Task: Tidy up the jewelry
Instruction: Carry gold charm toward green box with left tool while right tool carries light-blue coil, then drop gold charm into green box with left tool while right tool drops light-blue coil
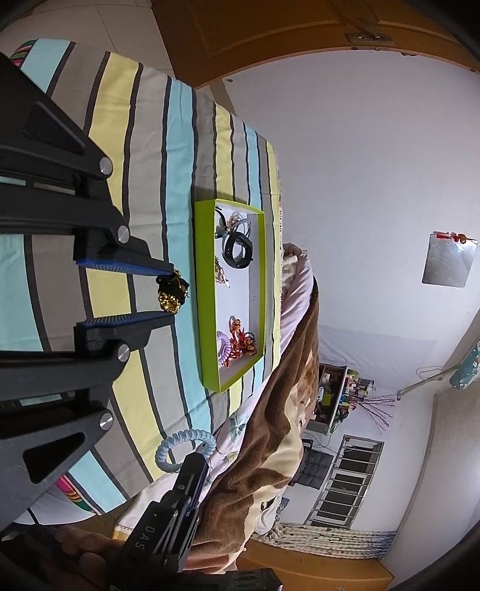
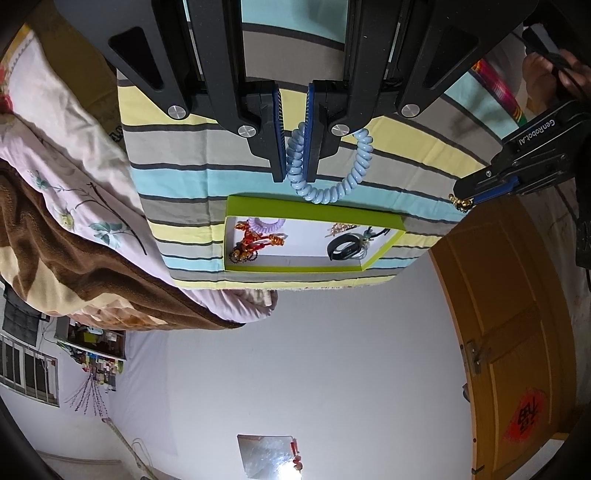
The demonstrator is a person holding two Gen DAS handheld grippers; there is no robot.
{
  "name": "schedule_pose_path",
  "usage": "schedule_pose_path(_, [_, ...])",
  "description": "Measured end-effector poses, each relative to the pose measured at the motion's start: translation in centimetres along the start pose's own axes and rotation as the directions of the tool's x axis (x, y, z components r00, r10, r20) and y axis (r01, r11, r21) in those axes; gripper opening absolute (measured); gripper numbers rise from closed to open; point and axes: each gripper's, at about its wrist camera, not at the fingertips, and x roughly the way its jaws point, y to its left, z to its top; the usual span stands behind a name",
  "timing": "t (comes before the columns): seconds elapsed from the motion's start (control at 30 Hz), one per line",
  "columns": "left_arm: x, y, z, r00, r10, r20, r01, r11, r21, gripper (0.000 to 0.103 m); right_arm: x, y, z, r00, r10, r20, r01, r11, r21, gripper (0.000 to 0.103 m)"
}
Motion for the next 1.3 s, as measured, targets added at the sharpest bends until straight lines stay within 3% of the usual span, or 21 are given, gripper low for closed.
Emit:
schedule_pose_path(0.5, [2.6,0.2,2.7,1.0,0.01,0.019,-0.01,1.0,0.021,0.02,3.1,-0.3,2.3,1.0,-0.012,-0.002,0.011,1.0,-0.021,0.009])
schedule_pose_path(0.97, [8.7,0.7,6.9,1.0,0.006,0.025,-0.008,0.997,0.071,0.02,10.0,-1.4,6.3,0.999,-0.047,-0.023,0.045,0.997,-0.063,0.009])
schedule_pose_path(1.3, [14.6,0.6,8.3,0.999,0.003,-0.036,0.001,0.992,0.125,0.02,15.2,-2.8,7.2,0.994,-0.072,-0.081,0.067,0.996,-0.061,0.009])
